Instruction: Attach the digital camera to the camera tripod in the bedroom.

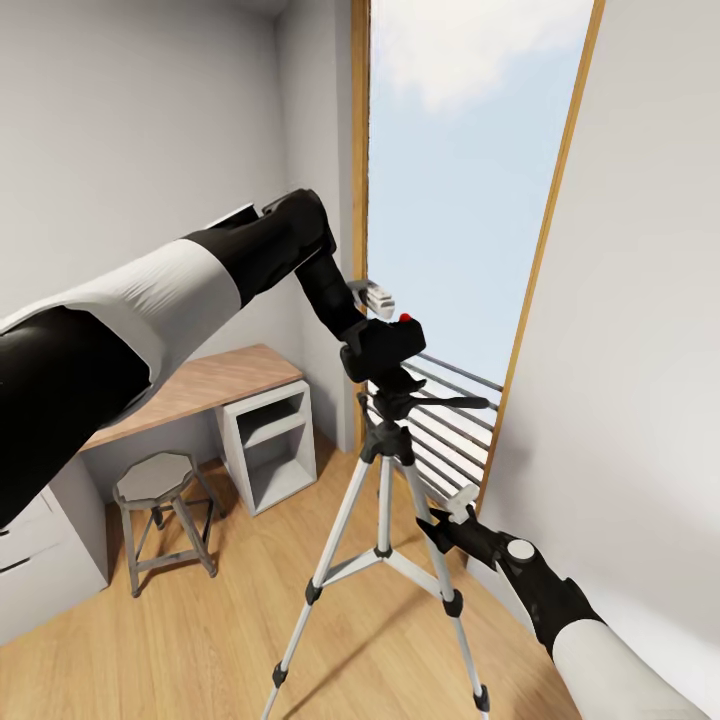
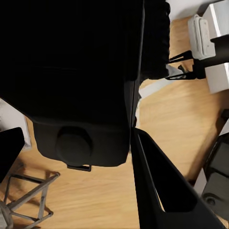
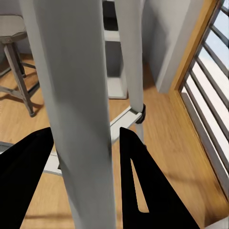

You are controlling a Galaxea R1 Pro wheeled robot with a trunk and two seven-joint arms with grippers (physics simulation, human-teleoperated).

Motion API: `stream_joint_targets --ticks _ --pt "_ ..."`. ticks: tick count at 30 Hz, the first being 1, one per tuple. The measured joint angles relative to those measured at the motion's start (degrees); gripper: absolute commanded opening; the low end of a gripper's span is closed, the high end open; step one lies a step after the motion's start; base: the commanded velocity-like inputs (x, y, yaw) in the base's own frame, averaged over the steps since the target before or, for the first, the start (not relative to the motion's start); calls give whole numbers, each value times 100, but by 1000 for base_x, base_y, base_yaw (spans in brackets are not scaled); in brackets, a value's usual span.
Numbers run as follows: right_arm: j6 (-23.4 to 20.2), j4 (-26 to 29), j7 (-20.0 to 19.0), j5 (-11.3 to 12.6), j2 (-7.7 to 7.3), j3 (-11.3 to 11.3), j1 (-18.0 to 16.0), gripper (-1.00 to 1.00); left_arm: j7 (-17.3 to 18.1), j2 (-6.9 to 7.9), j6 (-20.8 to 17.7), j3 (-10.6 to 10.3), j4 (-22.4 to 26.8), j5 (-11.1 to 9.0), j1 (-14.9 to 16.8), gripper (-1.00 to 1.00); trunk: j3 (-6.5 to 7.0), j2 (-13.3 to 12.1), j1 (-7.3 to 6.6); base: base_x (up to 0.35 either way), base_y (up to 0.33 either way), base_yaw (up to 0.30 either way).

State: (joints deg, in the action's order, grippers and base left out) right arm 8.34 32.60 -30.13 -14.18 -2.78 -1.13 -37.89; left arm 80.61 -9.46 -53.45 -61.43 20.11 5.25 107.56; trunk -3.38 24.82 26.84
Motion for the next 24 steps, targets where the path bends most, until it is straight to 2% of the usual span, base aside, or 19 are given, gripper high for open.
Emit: stream_joint_targets --ticks 10,23,24 --pt "94 1 -81 -37 0 7 2 -100 -118 -5 184 -2 0 4 -45 -100 0 0 0 0 0 0" --pt "111 1 -95 -44 0 8 2 -100 -169 -15 230 -1 6 1 -57 -100 0 0 0 0 0 0" --pt "112 0 -96 -44 0 8 2 -100 -170 -16 231 -1 7 1 -59 100 0 0 0 0 0 0"
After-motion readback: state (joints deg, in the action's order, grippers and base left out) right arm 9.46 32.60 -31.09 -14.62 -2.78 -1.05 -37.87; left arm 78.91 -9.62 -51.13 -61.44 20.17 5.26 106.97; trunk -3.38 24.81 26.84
